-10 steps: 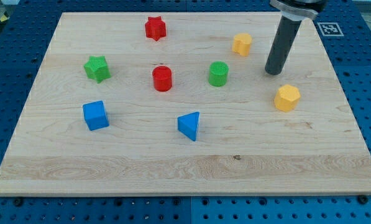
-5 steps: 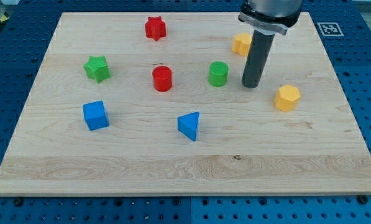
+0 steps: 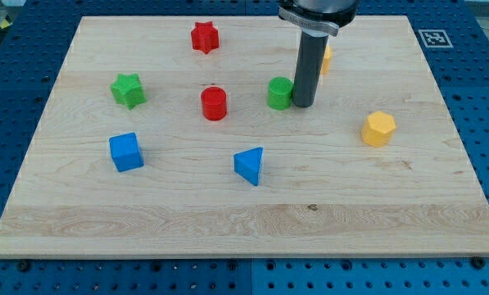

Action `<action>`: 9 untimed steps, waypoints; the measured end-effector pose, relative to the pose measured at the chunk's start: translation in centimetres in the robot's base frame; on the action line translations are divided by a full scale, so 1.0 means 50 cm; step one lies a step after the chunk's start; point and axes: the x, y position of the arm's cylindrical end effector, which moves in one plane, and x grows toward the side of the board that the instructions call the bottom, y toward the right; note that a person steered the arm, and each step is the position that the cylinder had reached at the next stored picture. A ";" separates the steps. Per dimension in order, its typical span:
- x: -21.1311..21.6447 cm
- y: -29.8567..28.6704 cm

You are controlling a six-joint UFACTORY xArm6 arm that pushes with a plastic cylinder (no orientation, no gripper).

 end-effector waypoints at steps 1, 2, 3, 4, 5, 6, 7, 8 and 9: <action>0.013 -0.010; 0.013 -0.030; 0.006 -0.047; -0.005 -0.063; -0.023 -0.079; -0.046 -0.089; -0.065 -0.097; -0.065 -0.109; -0.065 -0.136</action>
